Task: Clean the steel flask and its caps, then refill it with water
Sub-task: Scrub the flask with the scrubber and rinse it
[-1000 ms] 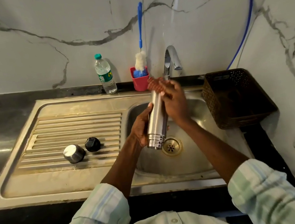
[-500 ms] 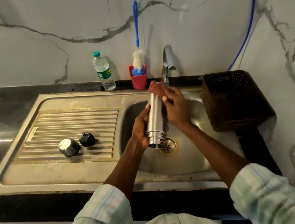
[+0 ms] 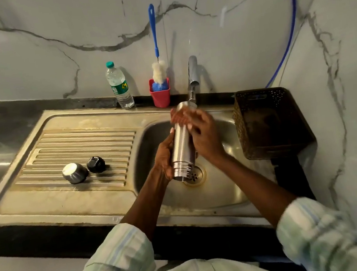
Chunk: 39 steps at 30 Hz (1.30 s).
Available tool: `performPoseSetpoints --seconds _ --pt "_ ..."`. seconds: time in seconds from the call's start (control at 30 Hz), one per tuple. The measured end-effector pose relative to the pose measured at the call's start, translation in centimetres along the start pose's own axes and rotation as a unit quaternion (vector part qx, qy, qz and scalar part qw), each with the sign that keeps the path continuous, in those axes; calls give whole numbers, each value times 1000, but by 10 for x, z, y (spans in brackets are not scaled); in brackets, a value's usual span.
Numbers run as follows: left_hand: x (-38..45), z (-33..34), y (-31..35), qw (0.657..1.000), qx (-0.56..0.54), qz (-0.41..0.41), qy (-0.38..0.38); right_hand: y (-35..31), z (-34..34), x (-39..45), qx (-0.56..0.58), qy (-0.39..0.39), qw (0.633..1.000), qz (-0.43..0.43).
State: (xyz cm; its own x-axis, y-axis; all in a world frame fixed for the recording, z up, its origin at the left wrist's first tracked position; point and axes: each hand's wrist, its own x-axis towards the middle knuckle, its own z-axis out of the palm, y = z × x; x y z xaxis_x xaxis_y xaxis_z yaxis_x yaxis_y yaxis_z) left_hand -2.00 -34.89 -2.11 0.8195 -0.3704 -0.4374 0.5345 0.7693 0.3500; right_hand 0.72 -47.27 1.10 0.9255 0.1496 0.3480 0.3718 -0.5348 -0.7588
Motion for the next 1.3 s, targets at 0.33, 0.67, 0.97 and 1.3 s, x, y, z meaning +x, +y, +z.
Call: performPoseSetpoints --seconds 0.33,0.67,0.97,1.3 --pt "5 -28 41 999 26 -14 -18 -21 37 -83 -7 -16 994 -107" --pt "-9 -27 38 998 1 -24 -63 -18 50 43 -35 60 995 68" --pt "-1 -51 62 998 48 -27 -23 -14 71 -51 -75 -18 992 -97" --pt "4 -45 52 991 -89 -31 -98 -22 70 -3 -40 12 999 -22"
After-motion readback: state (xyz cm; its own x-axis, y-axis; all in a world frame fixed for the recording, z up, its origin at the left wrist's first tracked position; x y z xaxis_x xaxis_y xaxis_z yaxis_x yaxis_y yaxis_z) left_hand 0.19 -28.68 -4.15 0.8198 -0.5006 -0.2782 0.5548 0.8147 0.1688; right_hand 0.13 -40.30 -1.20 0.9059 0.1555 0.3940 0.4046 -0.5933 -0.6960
